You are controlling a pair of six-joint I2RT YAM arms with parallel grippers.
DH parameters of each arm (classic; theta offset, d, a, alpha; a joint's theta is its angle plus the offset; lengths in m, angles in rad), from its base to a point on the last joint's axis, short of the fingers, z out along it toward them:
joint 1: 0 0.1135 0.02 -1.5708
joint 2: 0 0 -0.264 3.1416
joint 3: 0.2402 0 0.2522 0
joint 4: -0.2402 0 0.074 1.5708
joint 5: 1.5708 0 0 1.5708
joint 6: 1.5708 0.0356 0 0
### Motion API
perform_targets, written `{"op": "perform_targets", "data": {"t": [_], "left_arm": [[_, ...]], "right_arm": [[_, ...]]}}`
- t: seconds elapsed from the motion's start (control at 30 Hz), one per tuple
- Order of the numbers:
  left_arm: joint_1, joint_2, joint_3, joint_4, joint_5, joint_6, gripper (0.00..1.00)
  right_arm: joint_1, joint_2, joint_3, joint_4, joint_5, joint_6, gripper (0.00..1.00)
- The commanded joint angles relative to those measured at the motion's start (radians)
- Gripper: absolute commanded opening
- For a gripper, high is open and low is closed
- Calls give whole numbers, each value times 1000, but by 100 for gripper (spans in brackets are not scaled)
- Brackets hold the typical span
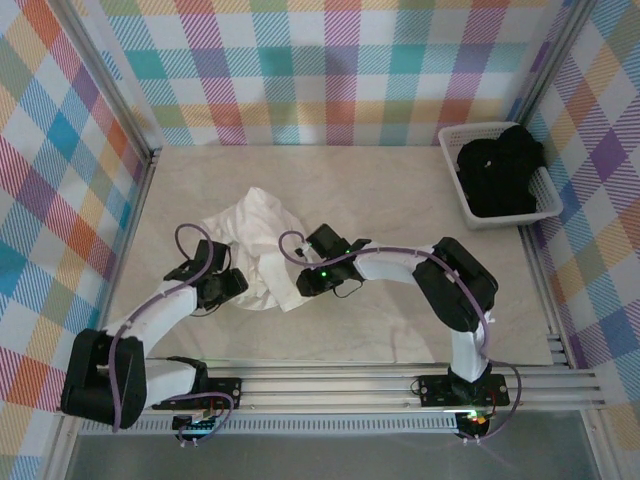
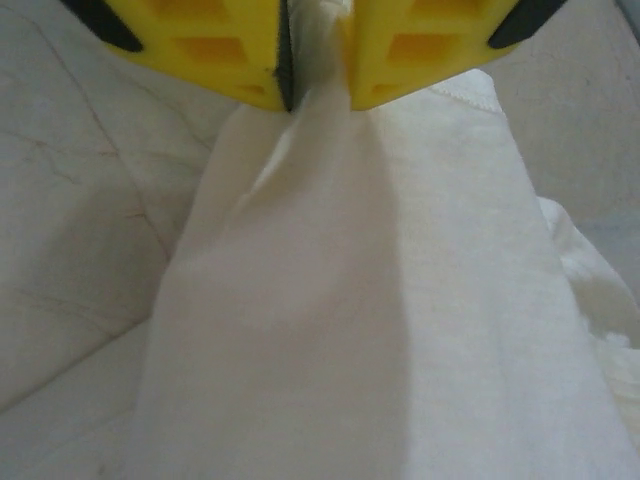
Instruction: Fold the inside-out t-shirt
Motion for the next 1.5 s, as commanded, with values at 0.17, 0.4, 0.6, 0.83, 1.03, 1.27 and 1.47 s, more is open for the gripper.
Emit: {"op": "perform_targets", "data": {"t": [0.17, 0.4, 0.6, 0.83, 1.03, 1.27, 1.47], "left_arm": [[2, 148, 35, 224, 211, 49, 22], [-8, 102, 151, 437, 451, -47, 0], [-34, 62, 269, 454, 524, -90, 0], [-38, 51, 262, 252, 497, 19, 0], [-38, -4, 200, 213, 469, 37, 0], [-38, -29, 191, 188, 449, 45, 0], [-38, -32, 205, 160, 420, 58, 0]], "right_arm": [[-121, -209, -75, 136, -51, 165, 7], [-362, -463, -196, 206, -164, 328, 4], [-493, -559, -204, -47, 33, 195, 15], [-302, -532, -213, -160, 283, -154, 50], [-172, -407, -217, -56, 130, -166, 61], [-138, -175, -99, -36, 347, -204, 62], [-144, -117, -30, -25, 552, -374, 24]]}}
